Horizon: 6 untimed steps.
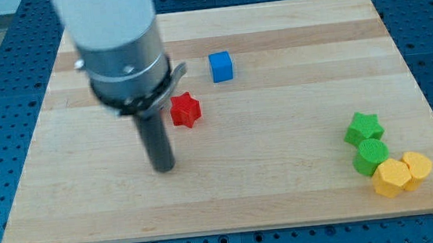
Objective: Move the red circle down to the blue triangle
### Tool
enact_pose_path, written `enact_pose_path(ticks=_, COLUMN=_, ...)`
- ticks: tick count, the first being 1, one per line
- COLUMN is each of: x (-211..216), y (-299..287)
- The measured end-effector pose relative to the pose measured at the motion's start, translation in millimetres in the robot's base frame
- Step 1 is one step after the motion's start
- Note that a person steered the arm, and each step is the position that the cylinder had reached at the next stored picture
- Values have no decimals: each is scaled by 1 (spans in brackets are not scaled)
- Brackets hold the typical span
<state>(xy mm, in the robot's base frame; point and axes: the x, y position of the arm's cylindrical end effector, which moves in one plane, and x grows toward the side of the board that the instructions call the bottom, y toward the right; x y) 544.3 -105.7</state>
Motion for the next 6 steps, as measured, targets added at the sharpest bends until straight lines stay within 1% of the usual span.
enact_pose_path(ticks=1, x=11, y=-23)
enact_pose_path(ticks=2, x=-80, y=-32)
enact_pose_path(ticks=3, x=-110, y=-36)
enact_pose_path(ticks=5, x=-116, y=-43)
enact_pose_path(ticks=6, x=-125, y=-1)
